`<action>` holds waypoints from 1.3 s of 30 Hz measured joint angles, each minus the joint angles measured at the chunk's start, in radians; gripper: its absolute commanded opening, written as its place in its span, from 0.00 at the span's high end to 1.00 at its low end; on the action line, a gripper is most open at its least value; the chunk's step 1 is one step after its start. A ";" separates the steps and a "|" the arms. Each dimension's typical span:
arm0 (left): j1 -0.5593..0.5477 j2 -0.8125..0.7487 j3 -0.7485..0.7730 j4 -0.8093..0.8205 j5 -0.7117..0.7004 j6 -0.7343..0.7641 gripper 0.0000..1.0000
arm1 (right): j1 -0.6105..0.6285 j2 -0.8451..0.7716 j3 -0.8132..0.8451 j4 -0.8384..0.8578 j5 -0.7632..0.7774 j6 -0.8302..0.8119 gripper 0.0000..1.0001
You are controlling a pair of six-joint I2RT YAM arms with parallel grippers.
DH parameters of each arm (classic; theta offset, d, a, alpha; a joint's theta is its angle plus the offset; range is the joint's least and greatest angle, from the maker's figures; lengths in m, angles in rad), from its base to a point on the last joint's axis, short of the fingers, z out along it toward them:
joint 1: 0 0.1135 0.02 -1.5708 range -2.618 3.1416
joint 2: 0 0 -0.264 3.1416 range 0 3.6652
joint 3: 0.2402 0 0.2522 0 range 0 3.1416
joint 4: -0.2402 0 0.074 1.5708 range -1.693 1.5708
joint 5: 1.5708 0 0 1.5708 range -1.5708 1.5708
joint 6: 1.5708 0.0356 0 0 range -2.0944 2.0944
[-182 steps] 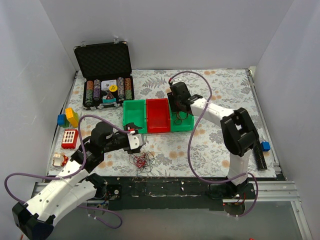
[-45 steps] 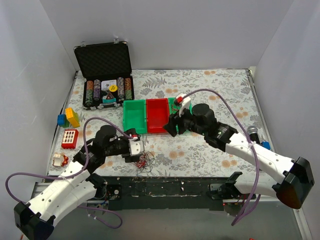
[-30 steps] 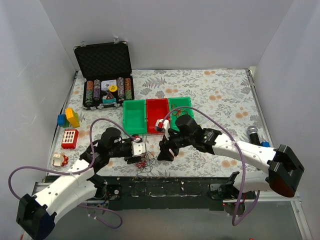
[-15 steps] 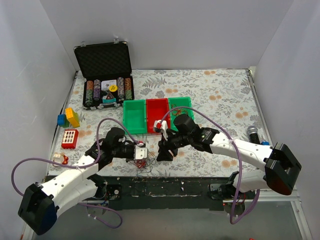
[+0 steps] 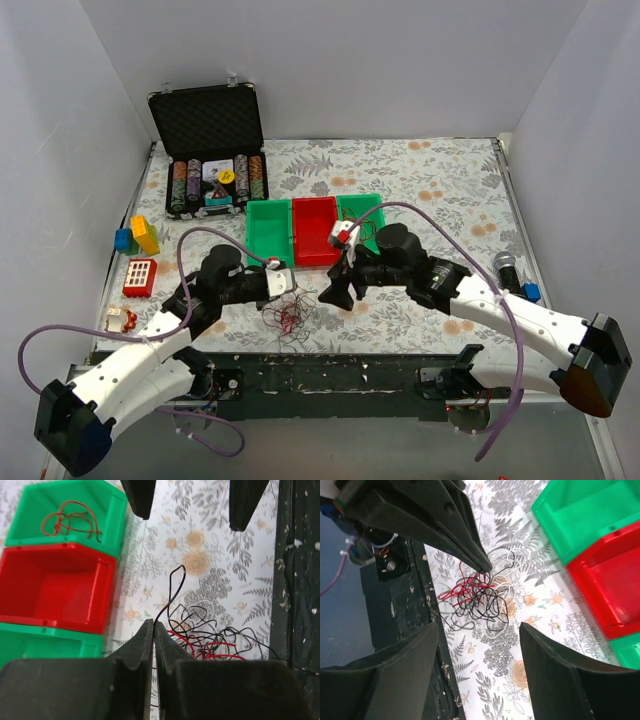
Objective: Untangle the cables
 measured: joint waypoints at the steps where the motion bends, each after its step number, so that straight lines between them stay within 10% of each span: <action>1: 0.000 -0.010 0.014 0.000 -0.003 -0.024 1.00 | -0.010 -0.023 -0.013 0.014 0.003 0.006 0.23; 25: 0.011 -0.056 0.204 -0.039 0.090 -0.246 1.00 | -0.039 -0.090 -0.202 0.475 0.044 0.110 0.26; 33: 0.011 -0.050 0.203 -0.039 0.109 -0.239 1.00 | -0.039 -0.048 -0.139 0.481 -0.005 0.081 0.78; 39: 0.011 -0.048 0.196 -0.035 0.130 -0.241 0.62 | -0.039 -0.019 -0.087 0.441 -0.055 0.068 0.99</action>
